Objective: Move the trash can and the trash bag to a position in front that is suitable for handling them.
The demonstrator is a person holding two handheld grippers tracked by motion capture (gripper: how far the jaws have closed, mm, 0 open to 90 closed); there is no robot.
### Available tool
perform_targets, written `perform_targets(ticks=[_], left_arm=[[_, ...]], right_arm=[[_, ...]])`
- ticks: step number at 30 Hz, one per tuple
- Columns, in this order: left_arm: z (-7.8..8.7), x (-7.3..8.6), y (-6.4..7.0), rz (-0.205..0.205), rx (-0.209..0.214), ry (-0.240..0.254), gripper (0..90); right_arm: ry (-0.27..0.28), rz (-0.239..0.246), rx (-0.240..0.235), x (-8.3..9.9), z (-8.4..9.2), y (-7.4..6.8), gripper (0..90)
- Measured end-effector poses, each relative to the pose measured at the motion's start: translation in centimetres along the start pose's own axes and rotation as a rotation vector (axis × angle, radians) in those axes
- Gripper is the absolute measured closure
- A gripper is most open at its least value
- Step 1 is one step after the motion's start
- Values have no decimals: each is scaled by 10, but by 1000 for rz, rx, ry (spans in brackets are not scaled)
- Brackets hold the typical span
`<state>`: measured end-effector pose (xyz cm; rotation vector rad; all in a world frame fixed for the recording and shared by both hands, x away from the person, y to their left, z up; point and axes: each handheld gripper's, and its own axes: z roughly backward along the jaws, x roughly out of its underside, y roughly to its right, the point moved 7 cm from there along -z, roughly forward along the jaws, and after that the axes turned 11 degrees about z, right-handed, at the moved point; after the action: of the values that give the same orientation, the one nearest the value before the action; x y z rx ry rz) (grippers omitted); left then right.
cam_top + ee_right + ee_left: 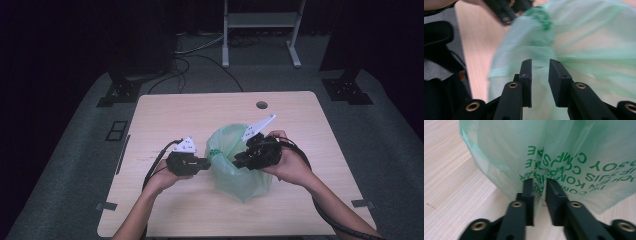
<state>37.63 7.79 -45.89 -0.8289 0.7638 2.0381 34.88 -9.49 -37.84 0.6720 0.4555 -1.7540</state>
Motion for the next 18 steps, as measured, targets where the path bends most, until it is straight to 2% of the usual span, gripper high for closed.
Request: perform_targets(ticks=[8,10,15,18], left_arm=[[9,-2,-2,24,-13,22,440],[11,-3,-3,25,-23,36,364],[14,-2,-4,22,-19,38,208],[16,-1,-4,27,-11,45,181]], right_arm=[[-6,-97,75,8,0,43,716],[-19,-98,96,8,-1,52,716],[-31,-127,101,10,-8,64,704],[-21,-131,98,11,-8,66,695]])
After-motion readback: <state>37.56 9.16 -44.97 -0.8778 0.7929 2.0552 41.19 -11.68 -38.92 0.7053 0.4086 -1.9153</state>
